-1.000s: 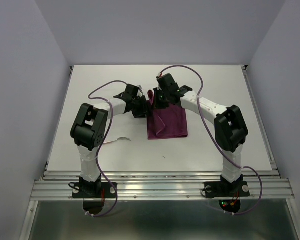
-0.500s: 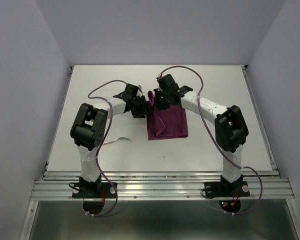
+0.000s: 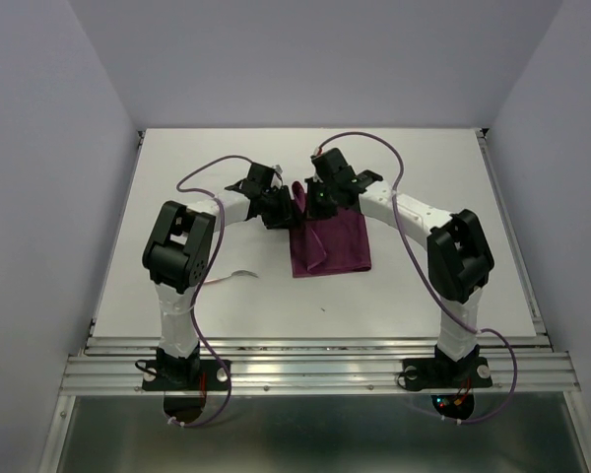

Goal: Fold the napkin into a case and place the utensils inside
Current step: Fold the rectangle-folded napkin at the center of the board.

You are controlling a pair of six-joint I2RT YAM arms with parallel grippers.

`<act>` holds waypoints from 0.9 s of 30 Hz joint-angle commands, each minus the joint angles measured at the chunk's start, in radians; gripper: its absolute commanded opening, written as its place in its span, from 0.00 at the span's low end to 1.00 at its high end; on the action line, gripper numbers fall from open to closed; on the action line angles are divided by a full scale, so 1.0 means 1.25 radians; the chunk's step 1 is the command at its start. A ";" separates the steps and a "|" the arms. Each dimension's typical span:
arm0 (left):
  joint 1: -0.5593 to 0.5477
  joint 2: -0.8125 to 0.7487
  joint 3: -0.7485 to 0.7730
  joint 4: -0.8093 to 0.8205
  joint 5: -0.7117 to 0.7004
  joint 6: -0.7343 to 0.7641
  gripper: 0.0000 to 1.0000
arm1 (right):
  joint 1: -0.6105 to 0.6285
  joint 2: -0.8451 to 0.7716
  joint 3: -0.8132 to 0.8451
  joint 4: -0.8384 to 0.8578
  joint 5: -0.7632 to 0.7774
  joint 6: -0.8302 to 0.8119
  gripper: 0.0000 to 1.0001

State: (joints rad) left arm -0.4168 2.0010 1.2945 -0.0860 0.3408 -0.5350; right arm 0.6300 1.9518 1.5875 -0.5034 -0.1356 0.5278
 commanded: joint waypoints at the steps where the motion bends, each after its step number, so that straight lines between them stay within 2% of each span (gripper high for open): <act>1: 0.002 0.028 0.012 -0.017 -0.010 0.008 0.50 | 0.004 -0.058 -0.005 -0.001 0.007 -0.001 0.01; 27: 0.002 0.037 0.023 -0.017 -0.008 0.006 0.50 | 0.004 -0.057 -0.021 -0.012 0.024 0.013 0.01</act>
State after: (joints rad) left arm -0.4168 2.0277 1.3209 -0.0669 0.3599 -0.5434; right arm 0.6300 1.9114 1.5604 -0.5247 -0.1268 0.5289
